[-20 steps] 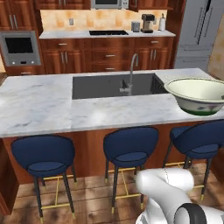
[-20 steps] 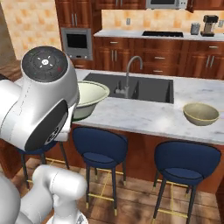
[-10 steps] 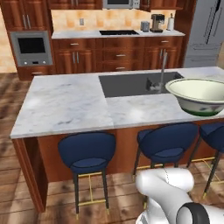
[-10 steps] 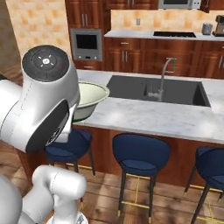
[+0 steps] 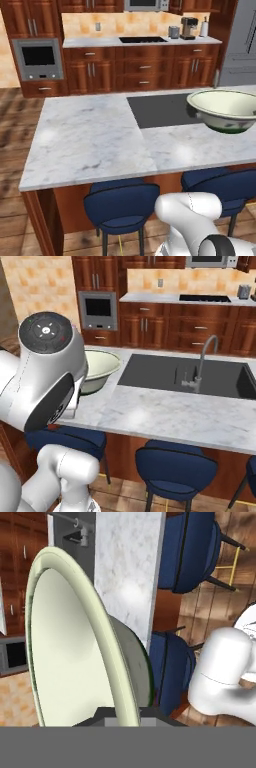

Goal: Pick up the bowls from the cabinet and place each bowl in front of a stool on the dining counter.

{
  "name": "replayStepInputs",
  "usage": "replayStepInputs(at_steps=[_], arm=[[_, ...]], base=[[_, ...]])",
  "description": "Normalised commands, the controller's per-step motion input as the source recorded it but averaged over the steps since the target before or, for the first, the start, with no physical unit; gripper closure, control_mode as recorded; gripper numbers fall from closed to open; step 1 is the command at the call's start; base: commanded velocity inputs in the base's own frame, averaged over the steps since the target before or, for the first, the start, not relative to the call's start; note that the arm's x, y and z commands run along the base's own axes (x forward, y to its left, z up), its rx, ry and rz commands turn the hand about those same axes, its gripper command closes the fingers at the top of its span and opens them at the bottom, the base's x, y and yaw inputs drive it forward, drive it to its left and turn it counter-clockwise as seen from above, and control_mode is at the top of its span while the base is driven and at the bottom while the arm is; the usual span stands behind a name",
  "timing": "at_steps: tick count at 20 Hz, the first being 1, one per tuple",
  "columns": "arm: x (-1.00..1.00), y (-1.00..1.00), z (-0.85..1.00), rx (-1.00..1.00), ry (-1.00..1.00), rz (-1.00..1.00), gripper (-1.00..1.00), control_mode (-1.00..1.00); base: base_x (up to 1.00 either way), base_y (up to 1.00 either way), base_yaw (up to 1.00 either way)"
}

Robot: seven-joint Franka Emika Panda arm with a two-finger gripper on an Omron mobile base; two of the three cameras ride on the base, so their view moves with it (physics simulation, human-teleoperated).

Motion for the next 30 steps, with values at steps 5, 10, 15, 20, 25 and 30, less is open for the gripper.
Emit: replayStepInputs(at_steps=[5,10,15,20,25,30], arm=[[0.00,0.00,0.00,0.00,0.00,0.00,1.00,1.00],[0.00,0.00,0.00,0.00,0.00,0.00,1.00,1.00],[0.00,0.00,0.00,0.00,0.00,0.00,1.00,1.00],[0.60,0.37,-0.46,0.00,0.01,0.03,1.00,-1.00],[1.00,0.87,-0.99,0.00,0.11,0.15,1.00,-1.00],[1.00,0.86,-1.00,0.00,0.11,0.18,1.00,-1.00]], base=[[0.26,0.05,-0.02],[0.37,0.29,0.00],[0.73,0.24,0.00],[0.39,0.17,0.00],[0.00,0.00,0.00],[0.00,0.00,0.00]])
